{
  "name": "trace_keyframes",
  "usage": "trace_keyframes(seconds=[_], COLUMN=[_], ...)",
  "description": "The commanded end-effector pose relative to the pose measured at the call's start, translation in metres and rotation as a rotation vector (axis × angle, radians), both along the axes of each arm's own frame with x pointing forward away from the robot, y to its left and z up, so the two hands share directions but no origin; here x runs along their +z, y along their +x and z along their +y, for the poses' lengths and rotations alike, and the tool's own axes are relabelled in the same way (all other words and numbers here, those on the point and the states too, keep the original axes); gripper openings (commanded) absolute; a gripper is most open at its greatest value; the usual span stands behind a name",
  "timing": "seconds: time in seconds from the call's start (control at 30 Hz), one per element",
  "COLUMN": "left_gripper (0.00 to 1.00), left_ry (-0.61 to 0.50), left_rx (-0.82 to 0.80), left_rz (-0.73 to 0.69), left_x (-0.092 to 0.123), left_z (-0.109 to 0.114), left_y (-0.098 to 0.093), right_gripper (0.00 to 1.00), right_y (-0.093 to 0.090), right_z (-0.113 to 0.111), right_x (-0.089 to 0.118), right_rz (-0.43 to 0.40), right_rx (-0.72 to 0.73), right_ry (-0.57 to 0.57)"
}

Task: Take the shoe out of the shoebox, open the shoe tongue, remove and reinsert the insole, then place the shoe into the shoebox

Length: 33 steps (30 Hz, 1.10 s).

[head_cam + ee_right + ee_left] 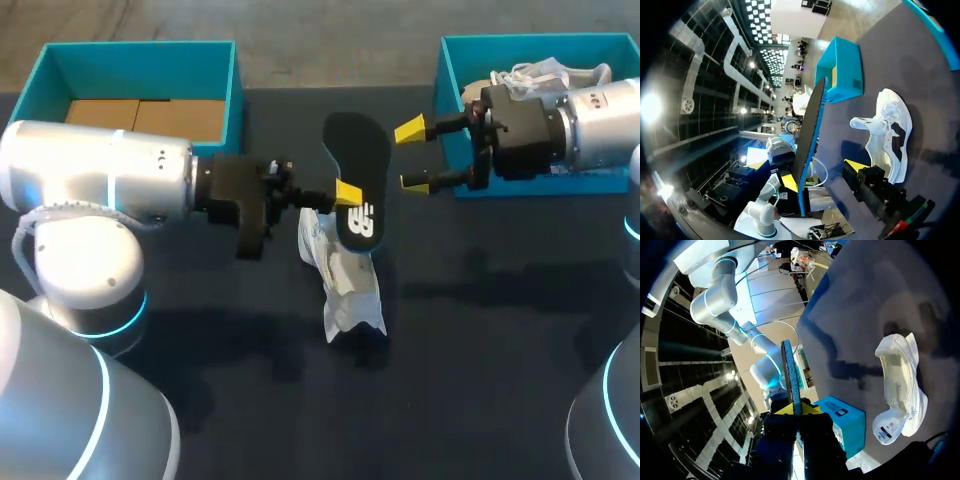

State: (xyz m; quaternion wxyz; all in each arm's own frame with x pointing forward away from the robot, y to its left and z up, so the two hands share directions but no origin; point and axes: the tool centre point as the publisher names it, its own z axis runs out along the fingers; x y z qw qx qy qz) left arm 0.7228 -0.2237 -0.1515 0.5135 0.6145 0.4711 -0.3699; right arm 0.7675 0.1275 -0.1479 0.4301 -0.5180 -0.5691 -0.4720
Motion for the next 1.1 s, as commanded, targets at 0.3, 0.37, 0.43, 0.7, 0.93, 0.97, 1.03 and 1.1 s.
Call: trace_keyframes(seconds=[0.3, 0.37, 0.43, 0.7, 0.93, 0.97, 1.03, 1.1], left_gripper=[0.0, 0.0, 0.0, 0.0, 0.0, 0.0, 0.0, 0.0], left_ry=[-0.007, -0.01, -0.012, -0.015, -0.019, -0.018, -0.018, -0.019], left_rx=[0.005, 0.006, 0.006, 0.003, -0.002, -0.003, -0.004, -0.005], left_rz=[0.0, 0.0, 0.0, 0.005, 0.003, 0.001, -0.001, -0.004], left_x=[-0.003, -0.004, -0.004, -0.006, -0.006, -0.006, -0.006, -0.004], left_z=[-0.023, -0.025, -0.026, -0.031, -0.034, -0.035, -0.036, -0.037], left_y=[0.005, 0.005, 0.004, 0.004, 0.007, 0.008, 0.009, 0.01], right_gripper=[0.47, 0.45, 0.43, 0.34, 0.31, 0.31, 0.3, 0.23], right_y=[0.003, 0.004, 0.004, 0.006, 0.005, 0.004, 0.004, 0.003], right_z=[0.007, 0.008, 0.008, 0.011, 0.012, 0.012, 0.012, 0.012], right_x=[-0.003, -0.003, -0.003, -0.005, -0.007, -0.007, -0.008, -0.009], right_rz=[-0.002, -0.003, -0.004, 0.002, 0.005, 0.006, 0.008, 0.01], right_rx=[0.013, 0.016, 0.018, 0.029, 0.032, 0.033, 0.033, 0.032], right_ry=[0.017, 0.02, 0.021, 0.026, 0.035, 0.036, 0.036, 0.037])
